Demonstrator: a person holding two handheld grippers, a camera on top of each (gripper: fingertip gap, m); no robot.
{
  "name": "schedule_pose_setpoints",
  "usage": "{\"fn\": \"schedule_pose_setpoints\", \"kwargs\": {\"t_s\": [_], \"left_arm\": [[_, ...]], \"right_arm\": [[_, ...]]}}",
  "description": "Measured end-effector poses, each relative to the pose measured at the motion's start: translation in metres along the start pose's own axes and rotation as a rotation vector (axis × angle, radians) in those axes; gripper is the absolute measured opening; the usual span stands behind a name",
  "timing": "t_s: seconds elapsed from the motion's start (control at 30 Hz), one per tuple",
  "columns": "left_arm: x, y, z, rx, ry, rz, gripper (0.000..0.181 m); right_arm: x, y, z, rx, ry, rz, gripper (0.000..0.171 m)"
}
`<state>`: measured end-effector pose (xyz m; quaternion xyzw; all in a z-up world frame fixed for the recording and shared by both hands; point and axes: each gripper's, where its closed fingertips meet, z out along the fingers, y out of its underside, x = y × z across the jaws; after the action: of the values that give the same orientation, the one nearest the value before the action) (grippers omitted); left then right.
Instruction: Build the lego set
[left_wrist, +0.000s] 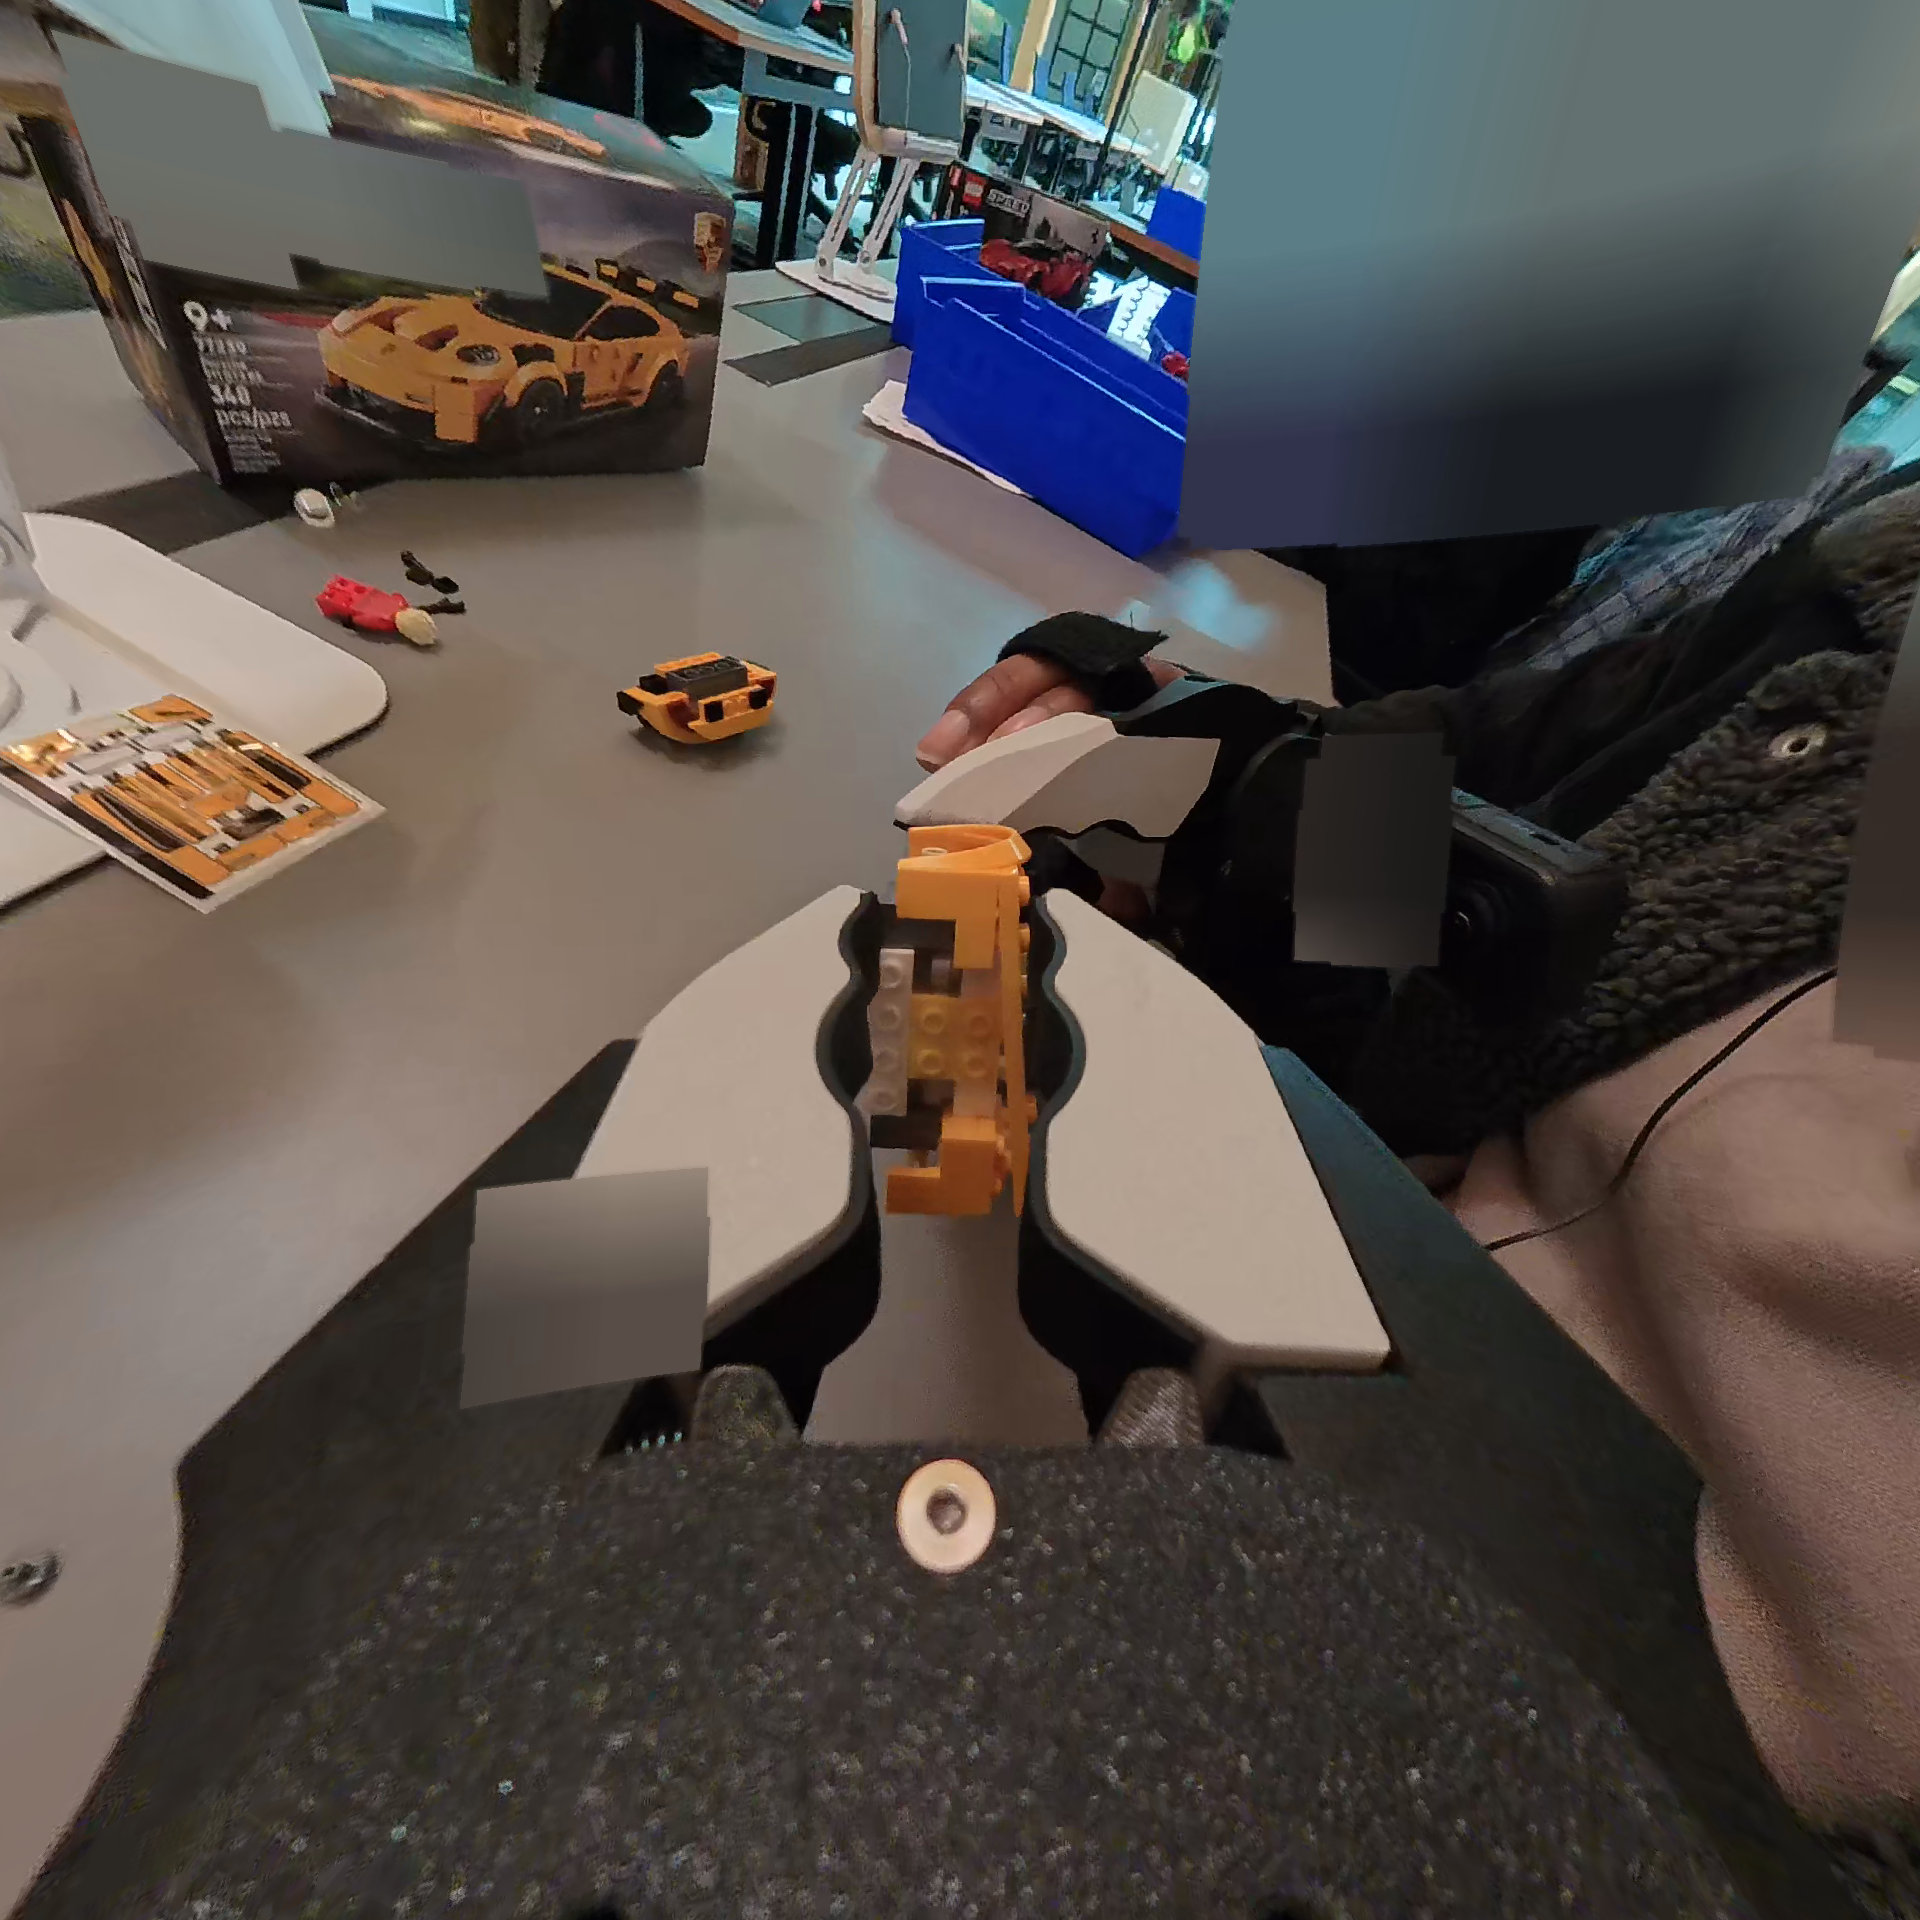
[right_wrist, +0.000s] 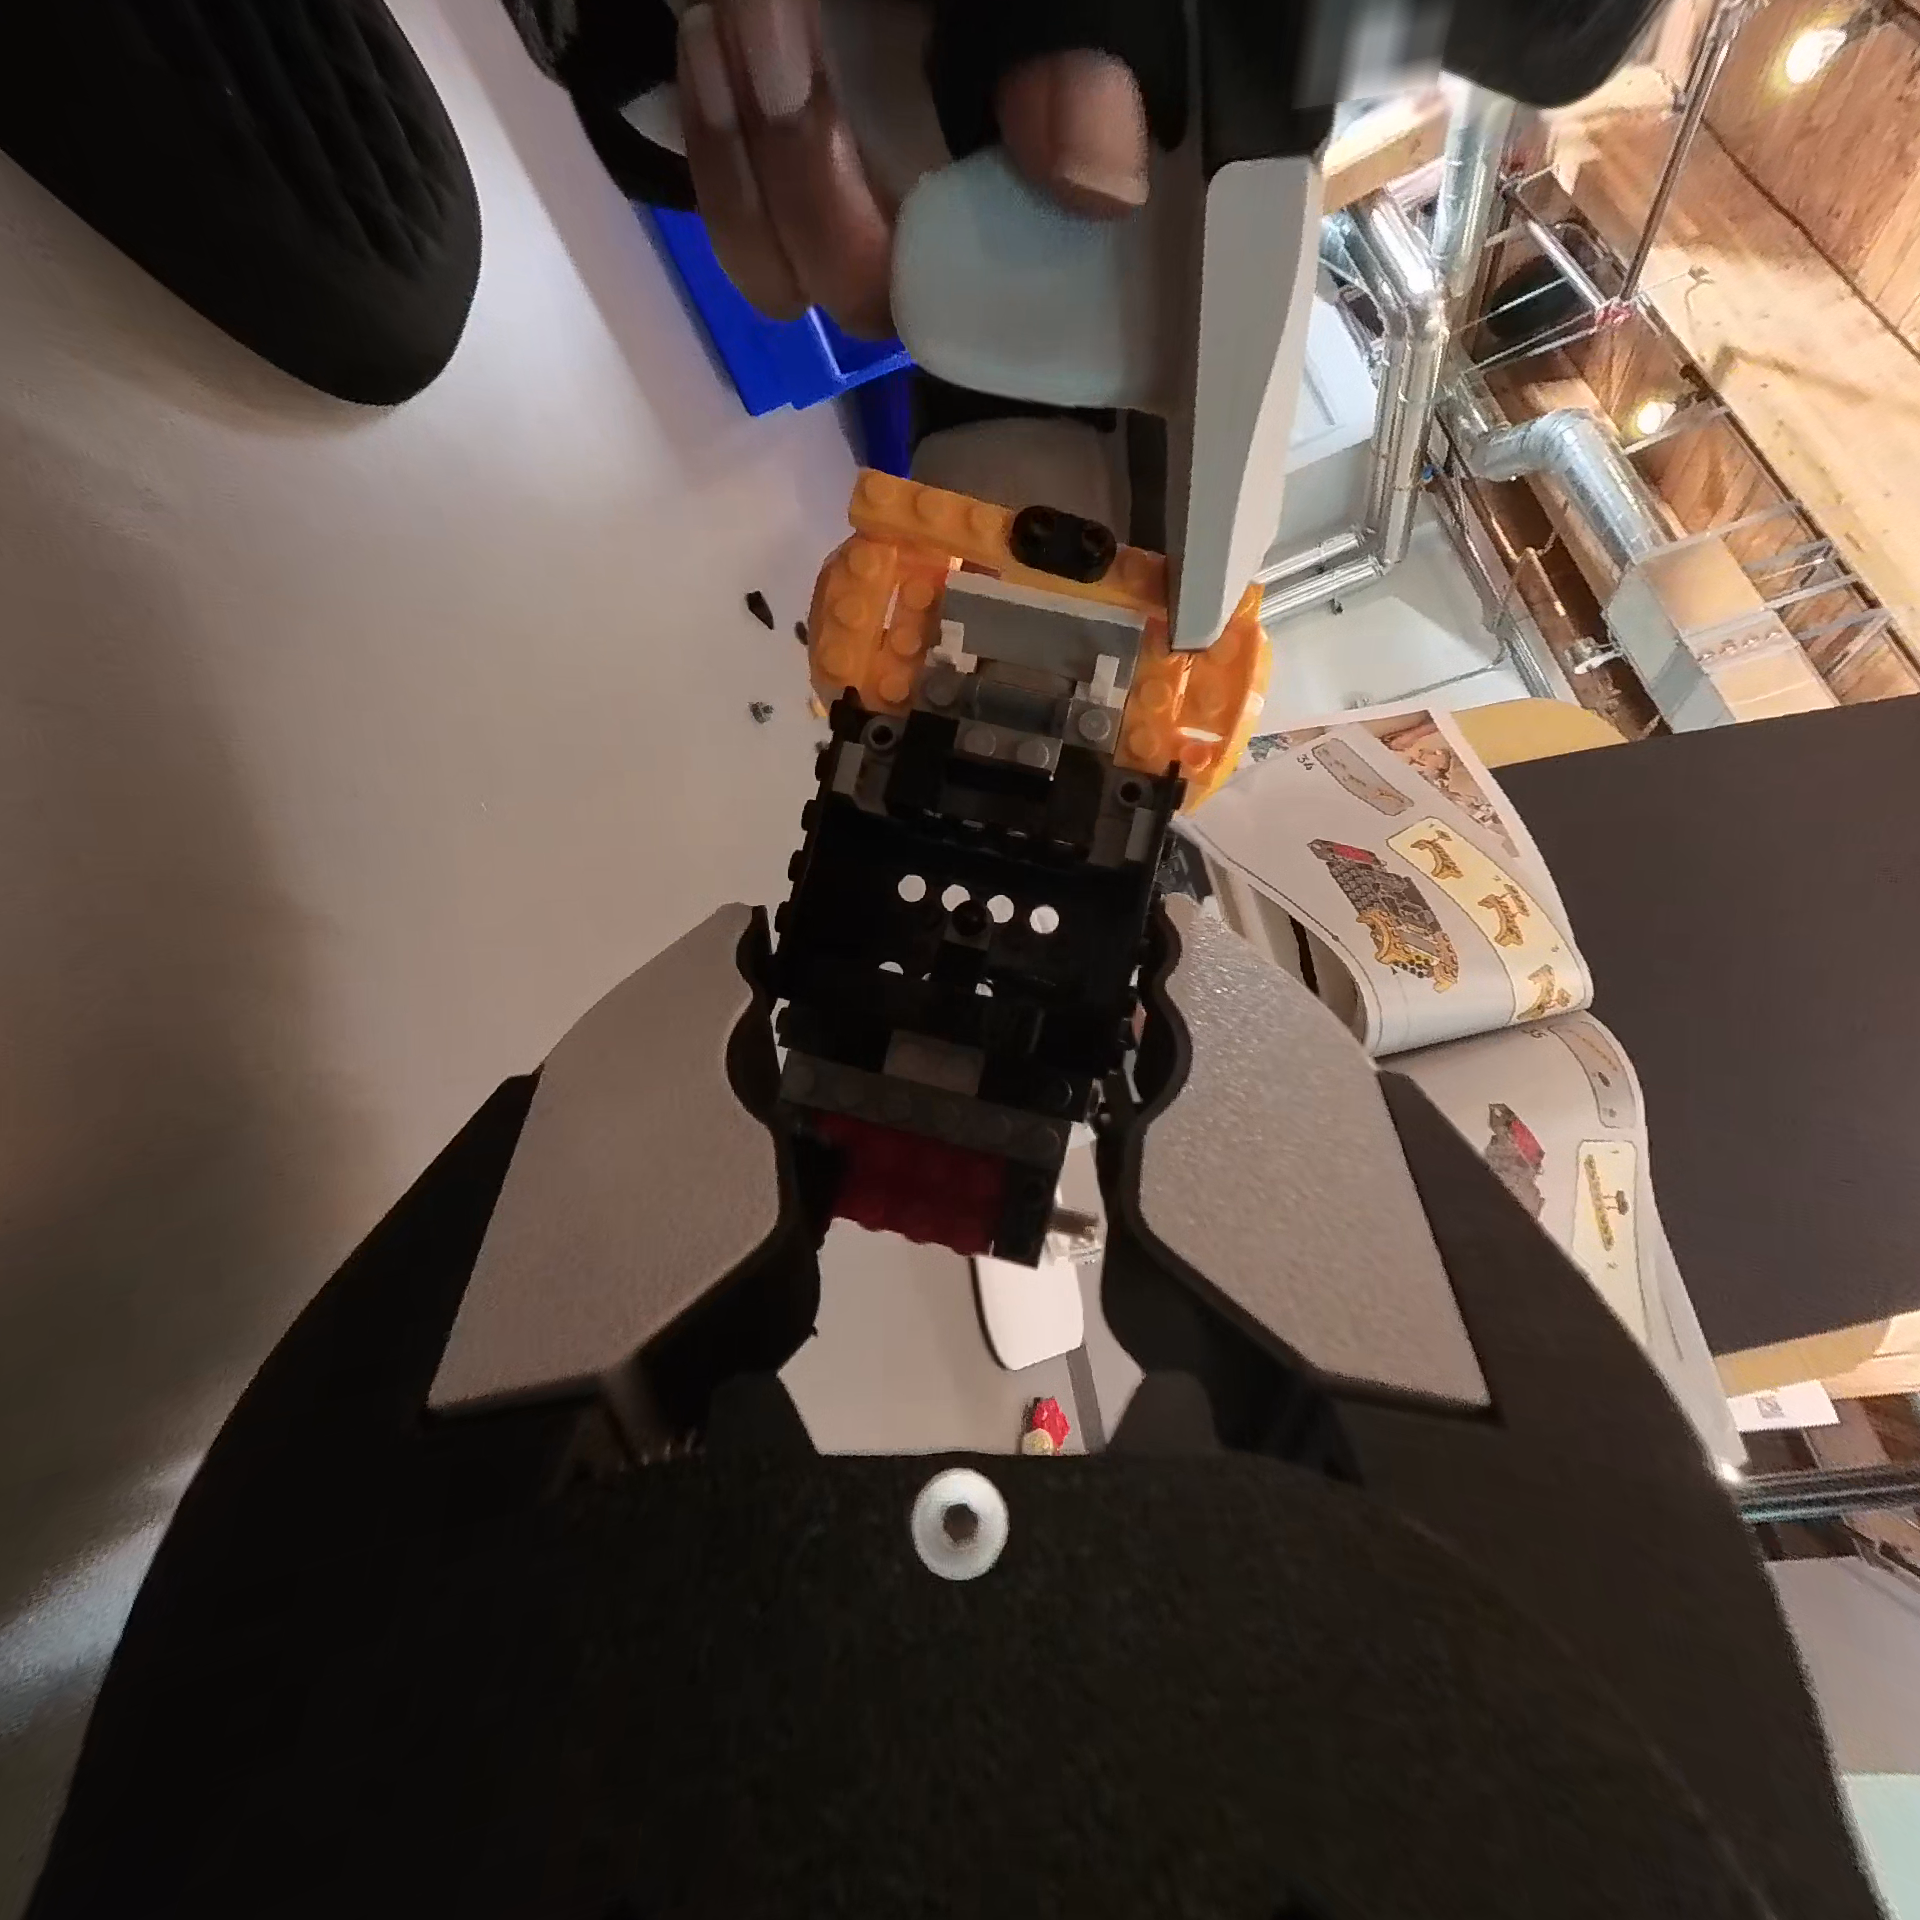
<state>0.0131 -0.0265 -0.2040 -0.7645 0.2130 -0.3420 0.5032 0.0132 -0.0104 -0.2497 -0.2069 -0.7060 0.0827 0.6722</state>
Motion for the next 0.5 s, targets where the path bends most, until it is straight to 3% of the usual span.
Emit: {"fn": "schedule_pose_setpoints", "kwargs": {"t_s": [0.1, 0.27, 0.5], "left_arm": [[0.002, -0.002, 0.000, -0.018, -0.028, 0.056, 0.044], [0.001, 0.013, -0.006, -0.097, -0.060, 0.092, 0.048], [-0.001, 0.032, -0.013, -0.150, -0.064, 0.065, 0.032]], "right_arm": [[0.004, 0.000, -0.001, 0.010, 0.017, 0.019, 0.067], [0.009, 0.003, -0.002, 0.009, 0.028, 0.059, 0.067], [0.010, 0.001, -0.003, 0.023, 0.030, 0.062, 0.066]]}}
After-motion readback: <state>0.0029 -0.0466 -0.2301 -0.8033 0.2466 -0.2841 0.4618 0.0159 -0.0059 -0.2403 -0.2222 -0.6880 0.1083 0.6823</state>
